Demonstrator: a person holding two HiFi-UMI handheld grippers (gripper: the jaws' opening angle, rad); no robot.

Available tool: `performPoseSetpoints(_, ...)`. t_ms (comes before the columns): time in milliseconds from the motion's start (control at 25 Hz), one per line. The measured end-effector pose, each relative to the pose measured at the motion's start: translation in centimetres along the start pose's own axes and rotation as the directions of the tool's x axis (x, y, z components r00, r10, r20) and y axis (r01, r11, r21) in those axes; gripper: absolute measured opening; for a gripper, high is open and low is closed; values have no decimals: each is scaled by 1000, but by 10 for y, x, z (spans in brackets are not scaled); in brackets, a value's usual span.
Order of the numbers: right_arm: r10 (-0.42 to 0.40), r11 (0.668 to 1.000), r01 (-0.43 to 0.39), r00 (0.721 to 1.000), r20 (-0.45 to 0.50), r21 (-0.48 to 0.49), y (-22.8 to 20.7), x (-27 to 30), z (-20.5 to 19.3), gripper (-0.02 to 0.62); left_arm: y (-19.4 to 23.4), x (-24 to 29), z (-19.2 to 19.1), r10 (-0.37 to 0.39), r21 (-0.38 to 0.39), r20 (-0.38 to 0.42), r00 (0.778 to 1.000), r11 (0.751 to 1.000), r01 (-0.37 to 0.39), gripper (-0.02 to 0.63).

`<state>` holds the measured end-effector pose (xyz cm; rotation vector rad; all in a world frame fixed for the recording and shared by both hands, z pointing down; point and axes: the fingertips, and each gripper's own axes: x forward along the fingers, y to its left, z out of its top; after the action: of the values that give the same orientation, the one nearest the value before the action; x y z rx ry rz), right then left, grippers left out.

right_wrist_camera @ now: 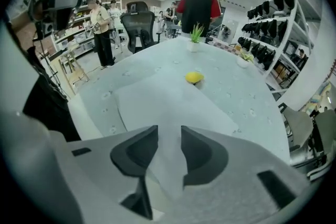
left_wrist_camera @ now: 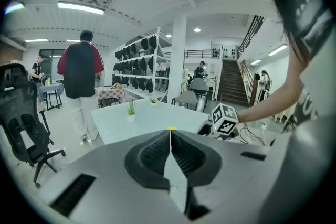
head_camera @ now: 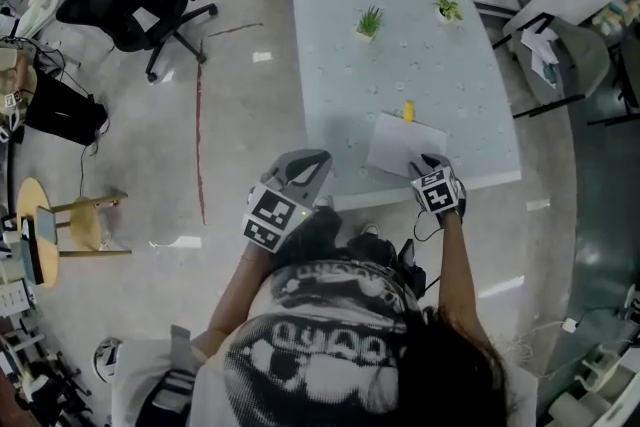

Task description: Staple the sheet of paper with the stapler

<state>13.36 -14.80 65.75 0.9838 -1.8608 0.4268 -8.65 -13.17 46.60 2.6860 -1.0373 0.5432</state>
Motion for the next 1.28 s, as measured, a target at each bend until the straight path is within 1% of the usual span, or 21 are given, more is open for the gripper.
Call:
performPoseSetpoints(80,29,999,-30,999,-15,-19,9,-1,0,135,3,-1,1,-2,1,4,1000,1000,2,6)
performPoseSetpoints(160,38,999,-38,999,-14,-13,14,-2,-1,121,7,-2,0,-2,-1,5,1000,1000,2,6)
performPoseSetpoints(320,27,1000,-27,1000,-11,14,9,-1,2,136,13,-3,-4,-1,-7,-3,1000,1000,1,6)
performPoseSetpoints(480,7,1000,-7,1000,-10,6,3,5,11,140,16,-4,-9,-7,-11,-10,1000,1000,7,6)
performPoseSetpoints(720,12,1000,-12,1000,2,-8,7,18,30,140,22,-4,-13,-10,-13,-14,1000,1000,10,6)
performPoseSetpoints(840,12,1000,-12,1000,11,14,7,20,37,138,25,-4,-12,-11,-13,-12,1000,1000,11,6)
performPoseSetpoints(920,12,1000,-13,1000,16,25,6,17,38,156,26,-5,-11,-13,-14,-10,1000,1000,13,6)
performPoseSetpoints(1040,11,999,-13,998,55,30,1,6,42,161,26,-5,-11,-21,-15,-5,1000,1000,21,6)
performPoseSetpoints(1200,6,999,-13,990,138,51,-16,-6,60,121,22,2,-13,-40,2,-3,999,999,40,6)
performPoseSetpoints(1280,17,999,-24,986,164,41,-25,-11,74,114,19,7,-10,-46,5,1,999,999,46,6)
